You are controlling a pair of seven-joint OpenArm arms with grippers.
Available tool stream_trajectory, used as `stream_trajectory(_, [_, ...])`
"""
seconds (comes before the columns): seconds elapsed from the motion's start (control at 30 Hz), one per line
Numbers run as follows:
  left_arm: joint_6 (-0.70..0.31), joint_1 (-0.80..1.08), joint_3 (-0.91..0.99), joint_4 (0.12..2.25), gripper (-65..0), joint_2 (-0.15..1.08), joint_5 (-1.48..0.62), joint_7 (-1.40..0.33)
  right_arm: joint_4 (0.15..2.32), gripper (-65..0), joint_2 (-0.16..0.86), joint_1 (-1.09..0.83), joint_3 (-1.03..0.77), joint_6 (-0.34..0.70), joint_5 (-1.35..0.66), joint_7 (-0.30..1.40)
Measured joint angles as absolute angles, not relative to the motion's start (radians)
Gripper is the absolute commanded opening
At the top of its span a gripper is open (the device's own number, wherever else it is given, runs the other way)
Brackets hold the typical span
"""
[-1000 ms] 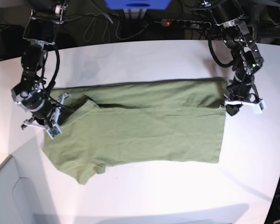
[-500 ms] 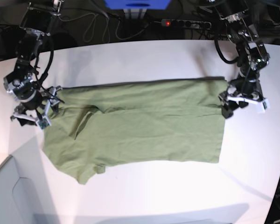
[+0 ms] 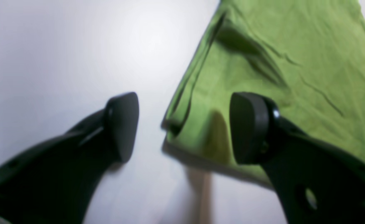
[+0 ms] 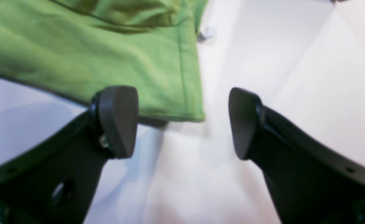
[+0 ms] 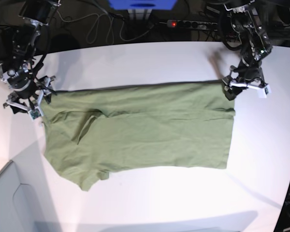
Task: Fold the T-shirt properly
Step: 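Open both grippers to release the folded edge, then grasp the folded edge corners with both grippers and lift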
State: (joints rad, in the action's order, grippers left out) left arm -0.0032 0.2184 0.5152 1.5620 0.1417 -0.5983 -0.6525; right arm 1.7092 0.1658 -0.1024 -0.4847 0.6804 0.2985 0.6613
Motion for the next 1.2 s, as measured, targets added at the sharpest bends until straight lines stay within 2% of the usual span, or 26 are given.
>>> stream_trajectory(0.07, [-0.004, 0.218, 0.482, 1.562, -23.8, 0.145, -0.597, -0.646, 1.709, -25.1, 0.167, -0.101, -0.485, 0.680, 0.299, 0.660])
stream_trajectory(0.1, [-0.004, 0.218, 0.471, 1.563, -27.1, 0.144, -0.603, -0.646, 1.709, -25.1, 0.169, -0.101, -0.485, 0.680, 0.299, 0.660])
stream_trajectory(0.3, [-0.004, 0.219, 0.434, 1.558, -61.3, 0.138, -0.602, -0.659, 1.653, -25.0, 0.176, -0.080, -0.485, 0.680, 0.297, 0.659])
stream_trajectory(0.33, [-0.004, 0.218, 0.430, 1.557, -65.0, 0.139, -0.601, -0.663, 1.633, -25.0, 0.179, -0.072, -0.485, 0.680, 0.294, 0.660])
stream_trajectory(0.53, [-0.004, 0.221, 0.429, 1.557, -65.0, 0.138, -0.603, -0.662, 1.521, -25.4, 0.194, -0.014, -0.516, 0.680, 0.287, 0.650])
stream_trajectory(0.6, [-0.004, 0.221, 0.429, 1.557, -65.0, 0.138, -0.603, -0.663, 1.509, -28.4, 0.208, -0.016, -0.520, 0.680, 0.303, 0.657])
stream_trajectory(0.67, [-0.004, 0.227, 0.429, 1.558, -65.0, 0.139, -0.603, -0.661, 1.489, -37.9, 0.210, -0.020, -0.521, 0.680, 0.301, 0.657])
stream_trajectory(0.8, [-0.009, 0.252, 0.429, 1.571, -65.0, 0.139, -0.614, -0.656, 1.435, -65.0, 0.218, -0.030, -0.518, 0.680, 0.277, 0.632])
stream_trajectory(0.9, [-0.004, 0.294, 0.436, 1.616, -65.0, 0.142, -0.603, -0.685, 1.438, -63.4, 0.228, -0.055, -0.520, 0.680, 0.275, 0.621])
stream_trajectory(0.93, [-0.007, 0.315, 0.451, 1.640, -65.0, 0.137, -0.605, -0.687, 1.451, -64.7, 0.228, -0.064, -0.520, 0.680, 0.280, 0.623])
stream_trajectory(1.2, [-0.004, 0.468, 0.505, 1.829, -65.0, 0.135, -0.604, -0.700, 1.686, -64.9, 0.219, -0.263, -0.516, 0.694, 0.290, 0.636])
